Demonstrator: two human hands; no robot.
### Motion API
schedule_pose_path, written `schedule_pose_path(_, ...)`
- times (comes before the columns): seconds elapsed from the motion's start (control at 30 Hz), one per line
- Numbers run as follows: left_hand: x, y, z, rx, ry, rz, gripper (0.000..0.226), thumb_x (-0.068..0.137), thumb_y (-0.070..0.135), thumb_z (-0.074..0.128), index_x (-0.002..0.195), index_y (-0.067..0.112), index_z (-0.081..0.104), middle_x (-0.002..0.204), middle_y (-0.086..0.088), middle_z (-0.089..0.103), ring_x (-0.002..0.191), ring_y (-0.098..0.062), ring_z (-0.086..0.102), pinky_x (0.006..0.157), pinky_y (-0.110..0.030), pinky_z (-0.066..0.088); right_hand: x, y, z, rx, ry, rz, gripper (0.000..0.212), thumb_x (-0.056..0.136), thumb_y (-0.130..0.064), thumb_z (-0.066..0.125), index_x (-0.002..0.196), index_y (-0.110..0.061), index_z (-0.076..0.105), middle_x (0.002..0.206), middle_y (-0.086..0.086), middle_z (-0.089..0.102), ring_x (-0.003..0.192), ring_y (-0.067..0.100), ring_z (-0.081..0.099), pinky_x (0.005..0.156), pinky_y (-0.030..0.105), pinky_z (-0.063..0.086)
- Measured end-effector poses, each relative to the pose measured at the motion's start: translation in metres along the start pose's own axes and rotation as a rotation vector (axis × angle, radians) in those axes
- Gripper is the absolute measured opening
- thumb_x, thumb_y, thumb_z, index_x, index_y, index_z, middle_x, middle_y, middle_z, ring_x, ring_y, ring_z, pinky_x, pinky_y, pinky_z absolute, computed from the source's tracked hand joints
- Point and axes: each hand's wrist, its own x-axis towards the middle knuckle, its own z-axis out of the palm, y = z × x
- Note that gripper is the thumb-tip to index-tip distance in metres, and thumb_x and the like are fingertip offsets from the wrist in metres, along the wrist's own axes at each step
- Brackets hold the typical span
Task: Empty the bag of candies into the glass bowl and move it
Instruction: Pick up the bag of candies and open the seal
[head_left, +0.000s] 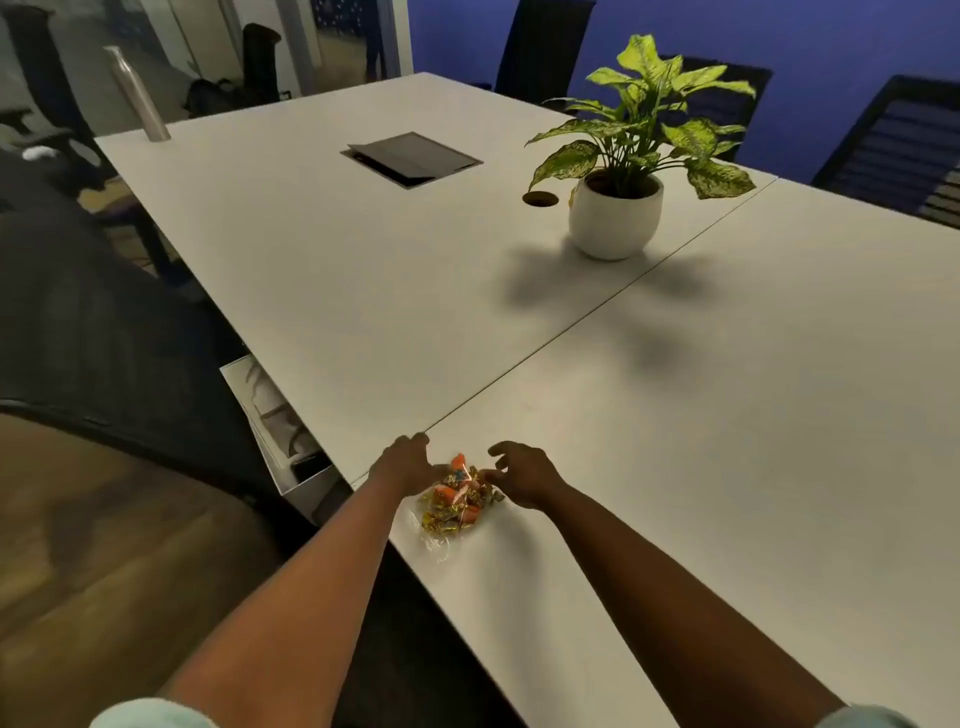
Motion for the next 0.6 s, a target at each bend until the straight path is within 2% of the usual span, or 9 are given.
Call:
schedule_pose_path(0.13, -0.004, -0.013, 0.010, 0.047, -0.083, -0.110, 0.084, 0.078, 0.048, 0.065, 0.141, 0.004, 0.032, 0.145, -0.018, 0.039, 0.130, -0.031, 0.044, 0.103, -0.037, 0.042, 0.001, -0.001, 0.013, -0.051, -0.125, 0.070, 0.048, 0.096, -0.024, 0.046, 0.140, -0.006, 0.039, 0.141, 0.016, 0.050, 0.131, 0.029, 0.045, 0.107, 0.033, 0.035)
schedule_pose_path(0.23, -0.004, -0.014, 0.013, -0.027, -0.129, -0.138, 0.078, 0.078, 0.044, 0.068, 0.135, 0.003, 0.036, 0.135, -0.017, 0.046, 0.119, -0.031, 0.051, 0.082, -0.035, 0.052, 0.004, 0.000, 0.020, -0.055, -0.169, 0.097, 0.044, 0.096, -0.017, 0.042, 0.138, -0.003, 0.038, 0.141, 0.018, 0.049, 0.130, 0.030, 0.045, 0.106, 0.033, 0.035)
schedule_pose_path(0.33, -0.003, -0.012, 0.009, -0.157, -0.202, -0.192, 0.055, 0.077, 0.035, 0.072, 0.115, 0.003, 0.049, 0.109, -0.014, 0.052, 0.096, -0.026, 0.056, 0.059, -0.027, 0.052, 0.005, 0.001, 0.019, -0.019, -0.158, 0.116, 0.048, 0.096, -0.015, 0.043, 0.142, -0.004, 0.034, 0.145, 0.017, 0.045, 0.134, 0.029, 0.041, 0.109, 0.032, 0.032)
schedule_pose_path(0.5, 0.002, -0.009, 0.001, -0.281, -0.317, -0.195, 0.025, 0.074, 0.015, 0.077, 0.079, 0.007, 0.053, 0.071, -0.008, 0.055, 0.053, -0.014, 0.058, 0.047, -0.023, 0.054, 0.002, 0.003, 0.017, 0.025, -0.193, 0.114, 0.051, 0.095, -0.013, 0.043, 0.144, -0.005, 0.030, 0.147, 0.016, 0.042, 0.137, 0.027, 0.039, 0.112, 0.032, 0.031)
schedule_pose_path(0.57, 0.000, -0.004, -0.004, -0.354, -0.312, -0.188, 0.022, 0.075, 0.008, 0.075, 0.077, 0.008, 0.053, 0.066, -0.010, 0.055, 0.036, -0.010, 0.058, 0.042, -0.023, 0.054, 0.001, 0.004, 0.015, 0.049, -0.207, 0.119, 0.053, 0.094, -0.012, 0.044, 0.145, -0.006, 0.029, 0.149, 0.016, 0.040, 0.137, 0.027, 0.038, 0.112, 0.033, 0.032)
schedule_pose_path(0.6, -0.001, -0.001, -0.005, -0.404, -0.313, -0.187, 0.021, 0.076, 0.004, 0.074, 0.085, 0.006, 0.054, 0.066, -0.011, 0.054, 0.029, -0.008, 0.057, 0.040, -0.023, 0.054, 0.001, 0.003, 0.013, 0.060, -0.214, 0.127, 0.055, 0.094, -0.013, 0.046, 0.146, -0.007, 0.029, 0.149, 0.016, 0.039, 0.137, 0.028, 0.038, 0.112, 0.033, 0.033)
